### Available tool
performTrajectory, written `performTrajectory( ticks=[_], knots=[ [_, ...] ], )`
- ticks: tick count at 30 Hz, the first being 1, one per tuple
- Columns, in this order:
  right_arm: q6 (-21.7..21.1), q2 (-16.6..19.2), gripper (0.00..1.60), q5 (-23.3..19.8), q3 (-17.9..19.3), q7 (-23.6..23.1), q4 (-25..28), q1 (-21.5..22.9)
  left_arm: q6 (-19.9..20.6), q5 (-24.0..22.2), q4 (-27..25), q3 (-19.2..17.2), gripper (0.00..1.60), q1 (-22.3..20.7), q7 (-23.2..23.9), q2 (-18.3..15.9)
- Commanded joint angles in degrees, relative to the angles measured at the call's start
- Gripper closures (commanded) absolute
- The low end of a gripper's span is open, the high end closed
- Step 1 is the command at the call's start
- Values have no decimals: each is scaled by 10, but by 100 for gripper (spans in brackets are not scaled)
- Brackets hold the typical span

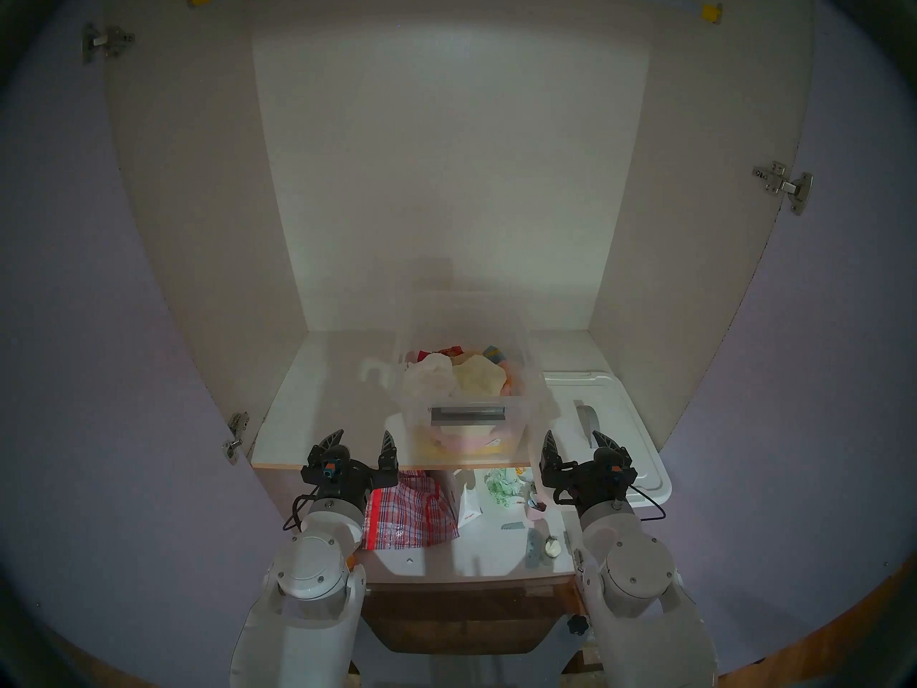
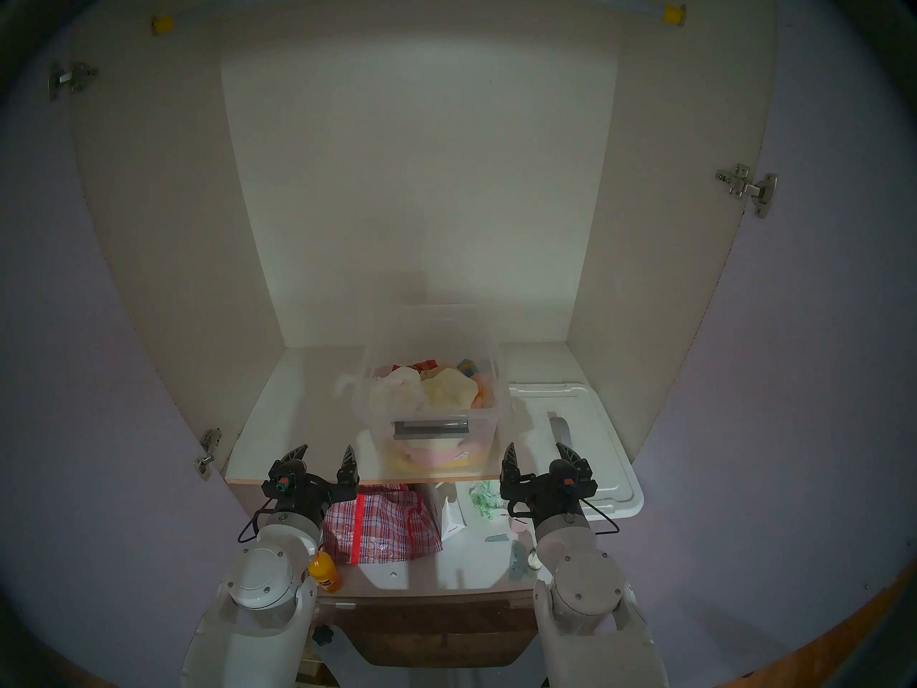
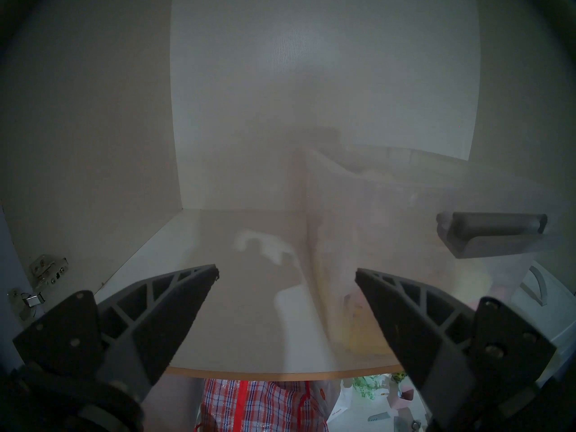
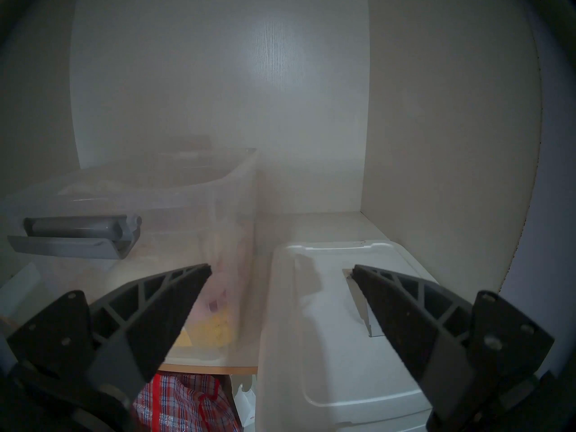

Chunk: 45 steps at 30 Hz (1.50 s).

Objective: Take clothing out of the storage bin and put the lid back on the bin

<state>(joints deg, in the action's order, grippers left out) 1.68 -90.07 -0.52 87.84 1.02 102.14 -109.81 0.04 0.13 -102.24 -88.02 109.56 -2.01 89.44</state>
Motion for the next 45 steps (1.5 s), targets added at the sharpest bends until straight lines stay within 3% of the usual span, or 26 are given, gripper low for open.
performTrajectory(
  ticks=[1,6,13,19,24,27,35,45],
  knots=[
    [1,0,0,0,0,0,13,4,11,19,-38,2,0,-5,1,-15],
    [2,0,0,0,0,0,12,5,29,38,-67,2,0,-11,6,-35],
    [2,0,0,0,0,0,12,5,73,23,-111,-10,0,-24,44,-78],
    [2,0,0,0,0,0,11,5,164,15,-133,-5,0,-83,86,-129],
    [2,0,0,0,0,0,11,5,246,-23,-110,-12,0,-156,157,-172],
    [2,0,0,0,0,0,11,5,269,-39,-93,-21,0,-188,197,-184],
    [3,0,0,0,0,0,10,5,294,-33,-63,3,0,-270,262,-198],
    [3,0,0,0,0,0,8,6,318,-40,76,36,0,-386,369,-213]
  ],
)
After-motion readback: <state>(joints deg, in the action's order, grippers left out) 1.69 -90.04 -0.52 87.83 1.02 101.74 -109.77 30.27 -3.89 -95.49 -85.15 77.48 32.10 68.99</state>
